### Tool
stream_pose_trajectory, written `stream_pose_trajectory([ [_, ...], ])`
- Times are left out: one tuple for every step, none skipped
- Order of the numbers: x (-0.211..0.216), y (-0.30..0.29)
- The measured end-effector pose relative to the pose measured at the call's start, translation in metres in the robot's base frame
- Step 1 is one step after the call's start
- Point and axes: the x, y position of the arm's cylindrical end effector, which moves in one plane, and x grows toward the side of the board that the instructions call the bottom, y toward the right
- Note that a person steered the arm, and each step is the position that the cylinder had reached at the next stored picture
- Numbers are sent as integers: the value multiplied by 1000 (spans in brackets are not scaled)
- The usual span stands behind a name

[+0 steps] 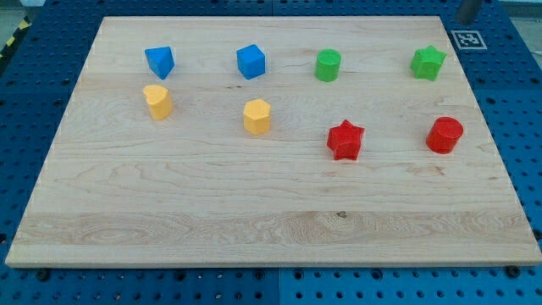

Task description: Point your arm at the green circle

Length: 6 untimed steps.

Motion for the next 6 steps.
stream_pose_trajectory([
  [0, 0],
  [15, 0],
  [53, -18],
  [58, -48],
  [57, -120],
  [63, -213],
])
